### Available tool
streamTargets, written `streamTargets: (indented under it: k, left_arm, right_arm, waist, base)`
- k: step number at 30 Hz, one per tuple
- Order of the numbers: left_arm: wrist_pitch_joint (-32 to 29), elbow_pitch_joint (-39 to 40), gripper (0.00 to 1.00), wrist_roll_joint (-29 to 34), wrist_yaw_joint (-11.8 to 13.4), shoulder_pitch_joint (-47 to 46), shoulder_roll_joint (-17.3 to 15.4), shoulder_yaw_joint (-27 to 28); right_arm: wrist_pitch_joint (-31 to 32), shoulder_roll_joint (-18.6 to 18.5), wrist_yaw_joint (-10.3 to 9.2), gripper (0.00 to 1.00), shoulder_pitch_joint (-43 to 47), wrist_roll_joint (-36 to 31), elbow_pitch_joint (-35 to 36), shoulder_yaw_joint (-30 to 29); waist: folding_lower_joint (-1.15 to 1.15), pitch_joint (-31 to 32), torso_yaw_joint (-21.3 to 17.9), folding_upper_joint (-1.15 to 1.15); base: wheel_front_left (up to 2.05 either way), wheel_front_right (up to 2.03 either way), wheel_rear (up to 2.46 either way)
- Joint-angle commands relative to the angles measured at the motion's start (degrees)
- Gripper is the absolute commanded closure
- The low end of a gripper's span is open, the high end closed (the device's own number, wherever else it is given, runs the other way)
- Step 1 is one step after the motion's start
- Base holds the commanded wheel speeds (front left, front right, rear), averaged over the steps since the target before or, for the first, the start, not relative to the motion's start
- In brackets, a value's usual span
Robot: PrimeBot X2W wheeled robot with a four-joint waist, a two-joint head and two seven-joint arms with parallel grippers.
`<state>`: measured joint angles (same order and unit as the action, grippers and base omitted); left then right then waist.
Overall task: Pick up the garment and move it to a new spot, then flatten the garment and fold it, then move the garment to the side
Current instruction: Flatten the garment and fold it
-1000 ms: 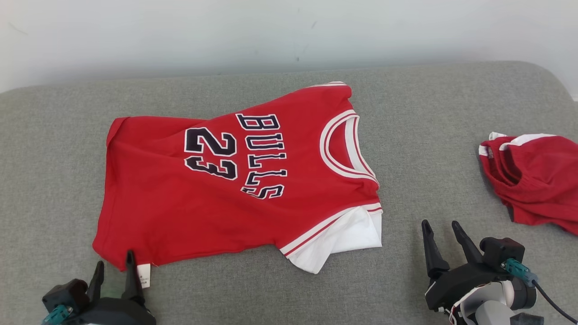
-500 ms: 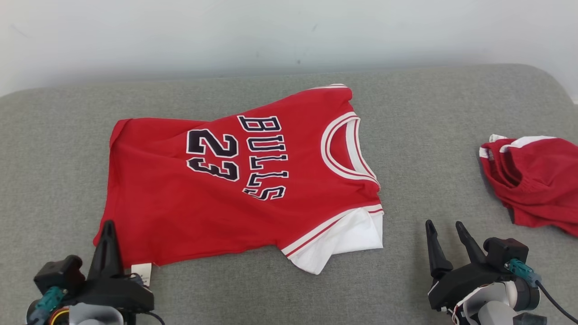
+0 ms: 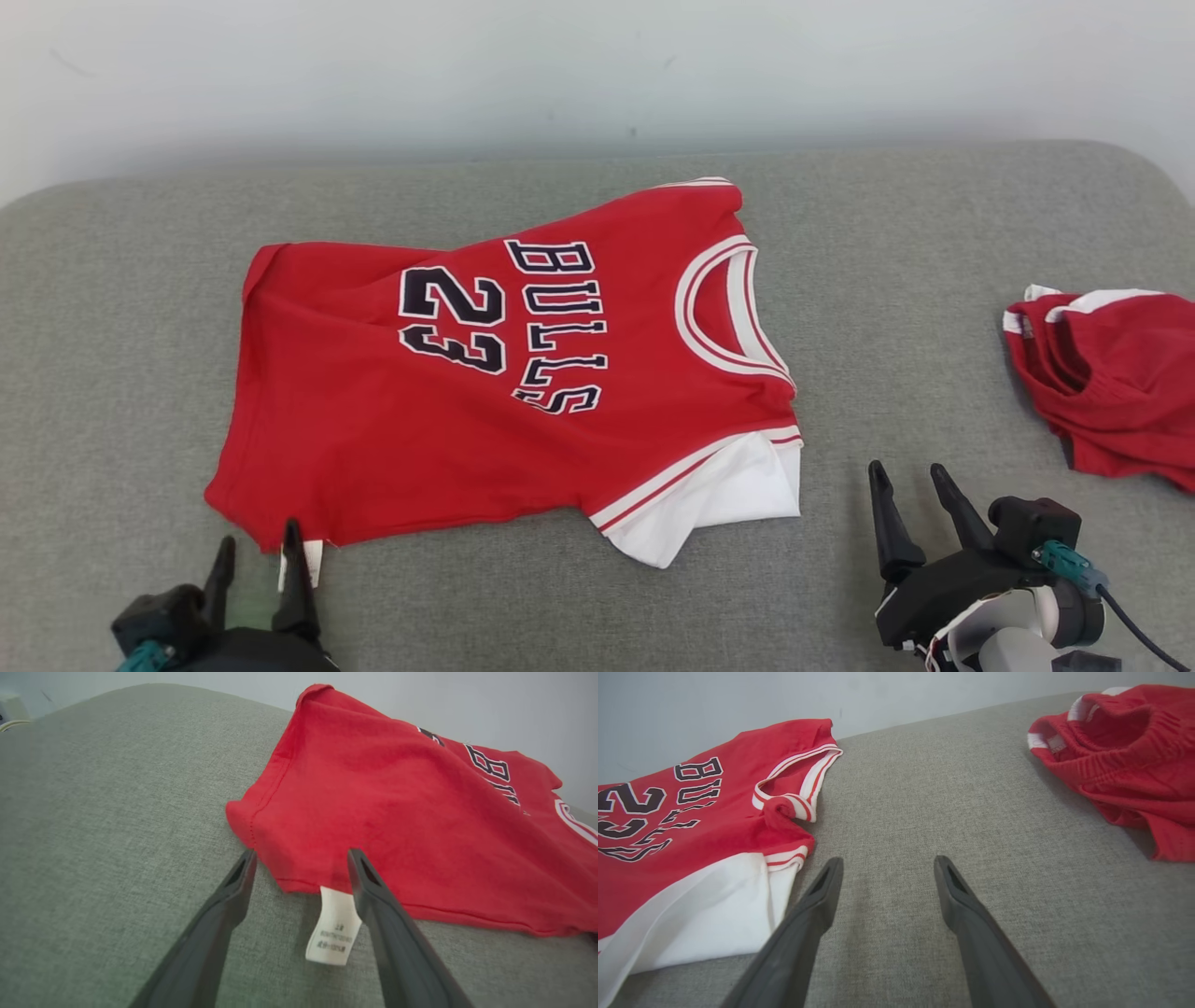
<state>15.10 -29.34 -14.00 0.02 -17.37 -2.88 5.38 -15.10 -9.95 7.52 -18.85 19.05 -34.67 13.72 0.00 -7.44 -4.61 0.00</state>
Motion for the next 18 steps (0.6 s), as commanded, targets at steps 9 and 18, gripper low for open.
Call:
streamTargets:
  k: [9, 18]
  left_arm:
    - [0.07, -2.64, 0.0, -3.61, 0.85, -0.64, -0.07, -1.18]
    - [0.07, 0.26, 1.0, -4.35, 1.08, -0.53, -0.06, 0.57]
  right_arm:
    - [-0.01, -1.02, -0.07, 0.0, 0.06, -0.1, -0.16, -0.19]
    - [-0.01, -1.48, -0.07, 0.0, 0.19, -0.38, -0.28, -0.36]
  waist:
    - [0.0, -0.85, -1.96, 0.0]
    - [0.0, -0.48, -2.02, 0.0]
  base:
    - [0.0, 0.0, 0.0]
    - [0.0, 0.0, 0.0]
